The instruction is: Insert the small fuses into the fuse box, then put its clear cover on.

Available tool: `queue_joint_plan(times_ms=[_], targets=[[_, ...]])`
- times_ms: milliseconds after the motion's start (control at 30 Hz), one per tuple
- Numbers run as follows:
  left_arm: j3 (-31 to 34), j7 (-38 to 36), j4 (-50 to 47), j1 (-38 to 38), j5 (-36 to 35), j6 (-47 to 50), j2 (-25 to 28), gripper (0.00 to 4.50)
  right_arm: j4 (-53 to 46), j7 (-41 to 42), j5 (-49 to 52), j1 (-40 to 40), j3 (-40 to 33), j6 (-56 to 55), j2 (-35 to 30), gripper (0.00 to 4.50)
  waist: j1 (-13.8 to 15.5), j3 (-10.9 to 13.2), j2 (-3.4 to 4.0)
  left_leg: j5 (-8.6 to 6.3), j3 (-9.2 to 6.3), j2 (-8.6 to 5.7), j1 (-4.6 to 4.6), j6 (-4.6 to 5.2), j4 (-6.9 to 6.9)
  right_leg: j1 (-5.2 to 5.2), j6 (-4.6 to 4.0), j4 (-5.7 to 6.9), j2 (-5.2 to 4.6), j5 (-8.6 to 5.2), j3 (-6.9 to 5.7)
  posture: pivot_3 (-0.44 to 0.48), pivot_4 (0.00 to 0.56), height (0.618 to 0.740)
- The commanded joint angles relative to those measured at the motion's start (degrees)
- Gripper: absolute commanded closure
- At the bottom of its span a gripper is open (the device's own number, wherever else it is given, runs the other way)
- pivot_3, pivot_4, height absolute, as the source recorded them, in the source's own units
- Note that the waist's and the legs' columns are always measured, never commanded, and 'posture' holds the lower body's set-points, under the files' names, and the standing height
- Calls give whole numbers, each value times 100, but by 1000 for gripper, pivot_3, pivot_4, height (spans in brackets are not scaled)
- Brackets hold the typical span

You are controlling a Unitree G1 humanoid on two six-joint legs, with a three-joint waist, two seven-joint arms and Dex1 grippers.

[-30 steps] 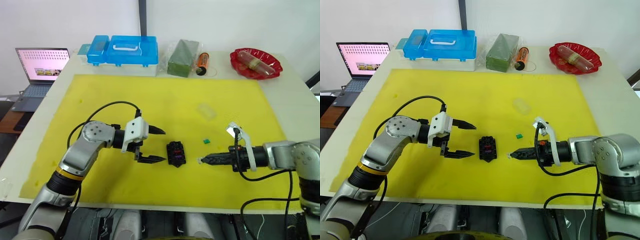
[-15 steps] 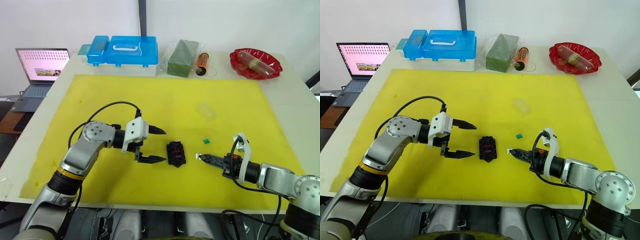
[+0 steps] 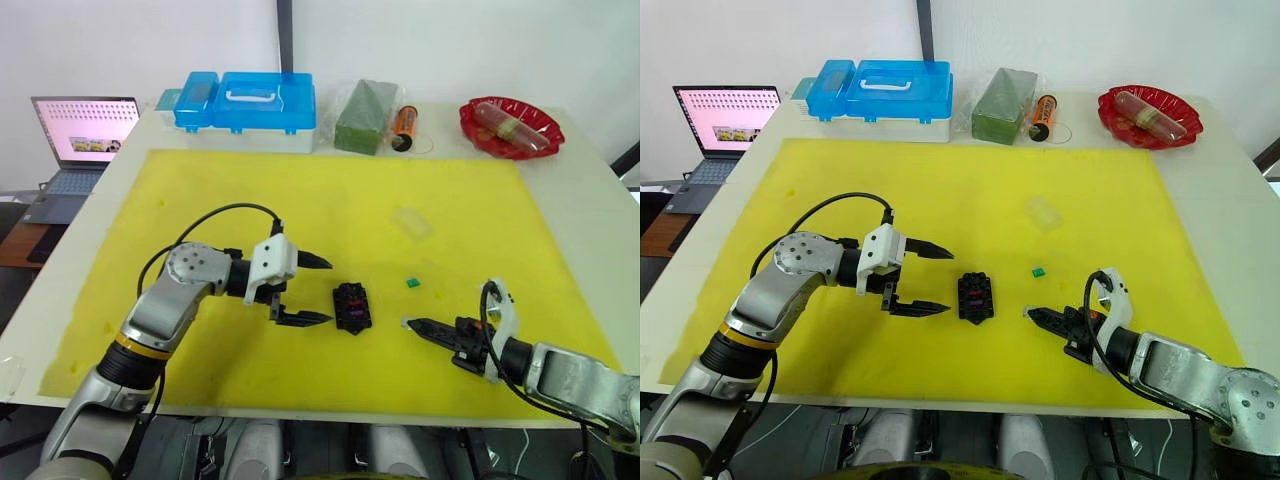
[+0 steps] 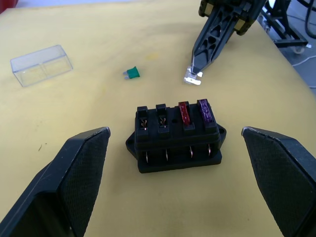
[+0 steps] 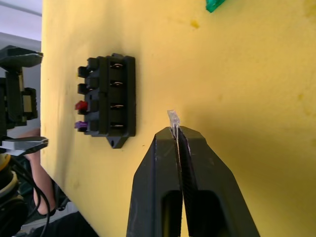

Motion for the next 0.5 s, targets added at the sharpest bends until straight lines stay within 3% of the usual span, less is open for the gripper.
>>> queue_joint_plan(times_ms=[33,200,333,500], targets=[[23,5,-98,-68,-11,-79,-16,0,-382,584,201,121,-29,-35,-556,3144,0,0,0,0,0,0,0,0,0,0,0,-1,0,0,0,0,150,740],[25,-10,-73,-89,2,-95,-18,0,-309,1664,132,177,-212,260,-1550,1390,2,1,-1,0,-2,2,1,0,1,2,0,-3,1,0,1,0,150,740],[30,-26,-40,-123,4,-98,-35,0,27,2974,-737,-349,-263,664,-2359,31,1,1,-2,0,0,1,1,1,1,2,-1,-5,0,0,2,0,150,740],[35,-57,10,-177,16,-122,-61,0,614,4642,-2236,-1372,471,919,-3030,31,1,1,-2,0,-2,4,1,1,1,0,-1,-7,5,-1,1,0,150,740]])
